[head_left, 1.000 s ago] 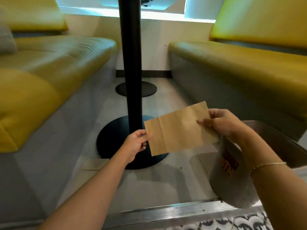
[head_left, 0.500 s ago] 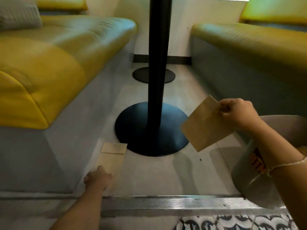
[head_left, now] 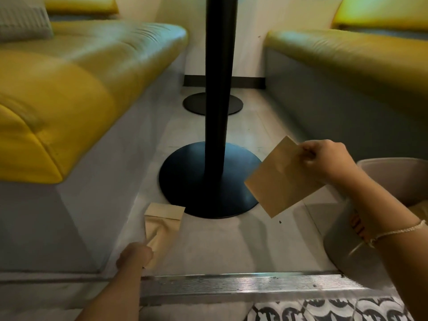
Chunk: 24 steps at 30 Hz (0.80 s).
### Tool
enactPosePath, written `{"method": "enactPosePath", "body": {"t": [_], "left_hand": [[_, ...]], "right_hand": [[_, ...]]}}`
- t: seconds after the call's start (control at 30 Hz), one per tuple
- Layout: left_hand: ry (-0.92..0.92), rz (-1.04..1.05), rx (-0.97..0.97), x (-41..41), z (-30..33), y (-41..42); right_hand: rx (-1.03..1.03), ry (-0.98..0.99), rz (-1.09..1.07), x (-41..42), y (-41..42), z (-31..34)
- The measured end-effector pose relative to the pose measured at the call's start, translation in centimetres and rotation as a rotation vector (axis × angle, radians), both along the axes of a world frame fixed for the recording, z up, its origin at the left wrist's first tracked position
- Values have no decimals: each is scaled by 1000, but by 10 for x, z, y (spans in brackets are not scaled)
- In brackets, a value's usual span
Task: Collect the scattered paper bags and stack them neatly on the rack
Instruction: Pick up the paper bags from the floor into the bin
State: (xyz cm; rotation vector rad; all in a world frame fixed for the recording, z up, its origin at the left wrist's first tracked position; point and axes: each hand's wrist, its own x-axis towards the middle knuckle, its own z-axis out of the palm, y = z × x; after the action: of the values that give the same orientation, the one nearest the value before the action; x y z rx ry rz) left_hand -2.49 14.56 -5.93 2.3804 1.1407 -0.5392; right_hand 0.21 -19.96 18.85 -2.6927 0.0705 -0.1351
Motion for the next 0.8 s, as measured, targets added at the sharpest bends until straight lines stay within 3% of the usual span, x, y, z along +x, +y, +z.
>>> {"method": "enactPosePath", "body": {"t": [0.13,0.3,0.43,0.5,0.6,0.8], "left_hand": [[-140,57,22,-5,-1,-12],[-785,103,-146,17,46,-49],[-1135,56,-371,43,118,-109],[-1290,14,-499,52,157,-142],[-1362,-99,-570,50,209,-194],[-1507,-421,-617,30,284,-300]], "right_hand": [[13,-70,-33,-10,-21,17],[46,-394,-273,-29,-77,63],[-40,-532,-493,-40,-156,90],[-124,-519,-564,-49,-184,93],[-104,-449,-653,-66,-182,99],[-19,-97,-613,-69,-180,44]]}}
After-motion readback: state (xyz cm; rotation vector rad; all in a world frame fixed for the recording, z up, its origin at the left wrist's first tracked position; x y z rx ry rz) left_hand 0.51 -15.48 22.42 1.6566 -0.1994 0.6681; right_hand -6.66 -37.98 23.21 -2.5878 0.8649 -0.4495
